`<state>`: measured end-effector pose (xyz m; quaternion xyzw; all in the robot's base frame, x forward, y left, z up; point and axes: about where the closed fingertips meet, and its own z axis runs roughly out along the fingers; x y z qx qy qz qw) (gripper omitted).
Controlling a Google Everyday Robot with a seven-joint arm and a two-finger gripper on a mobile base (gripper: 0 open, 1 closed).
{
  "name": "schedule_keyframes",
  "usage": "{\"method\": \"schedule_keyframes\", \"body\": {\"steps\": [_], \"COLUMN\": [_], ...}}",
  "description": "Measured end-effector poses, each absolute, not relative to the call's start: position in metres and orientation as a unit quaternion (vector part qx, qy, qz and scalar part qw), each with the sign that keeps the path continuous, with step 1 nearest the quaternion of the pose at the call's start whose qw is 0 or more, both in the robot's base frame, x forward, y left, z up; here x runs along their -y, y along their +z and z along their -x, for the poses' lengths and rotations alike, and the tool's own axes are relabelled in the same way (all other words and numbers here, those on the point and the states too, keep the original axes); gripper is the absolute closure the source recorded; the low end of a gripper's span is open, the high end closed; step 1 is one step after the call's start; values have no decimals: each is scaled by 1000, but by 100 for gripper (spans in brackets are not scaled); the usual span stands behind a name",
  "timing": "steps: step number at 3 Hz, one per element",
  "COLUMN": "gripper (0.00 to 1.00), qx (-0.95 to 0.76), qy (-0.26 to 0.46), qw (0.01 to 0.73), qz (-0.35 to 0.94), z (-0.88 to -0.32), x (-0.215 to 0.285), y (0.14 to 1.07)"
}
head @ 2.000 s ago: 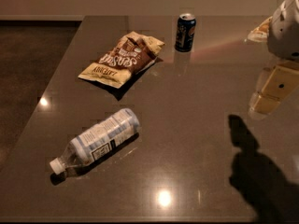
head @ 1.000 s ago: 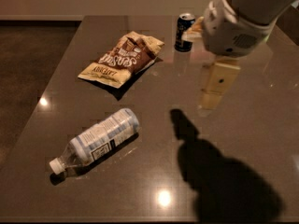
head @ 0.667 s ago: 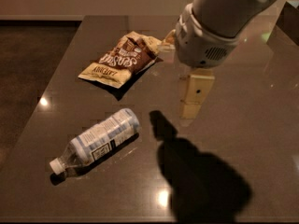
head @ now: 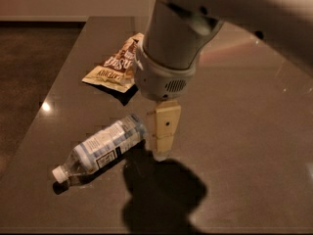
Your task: Place blue plastic bottle upright
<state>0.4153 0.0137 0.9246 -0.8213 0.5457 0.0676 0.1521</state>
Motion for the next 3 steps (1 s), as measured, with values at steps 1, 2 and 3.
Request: {"method": "schedule_keyframes", "body": {"steps": [1, 2, 3], "gripper": [0, 0, 0], "qx": [-507, -483, -473], "qy": [75, 77, 71], "qw": [127, 107, 85], "qz": [849, 866, 874], "z": [-398, -386, -384], "x": [-47, -72, -87], "y": [906, 888, 870]}}
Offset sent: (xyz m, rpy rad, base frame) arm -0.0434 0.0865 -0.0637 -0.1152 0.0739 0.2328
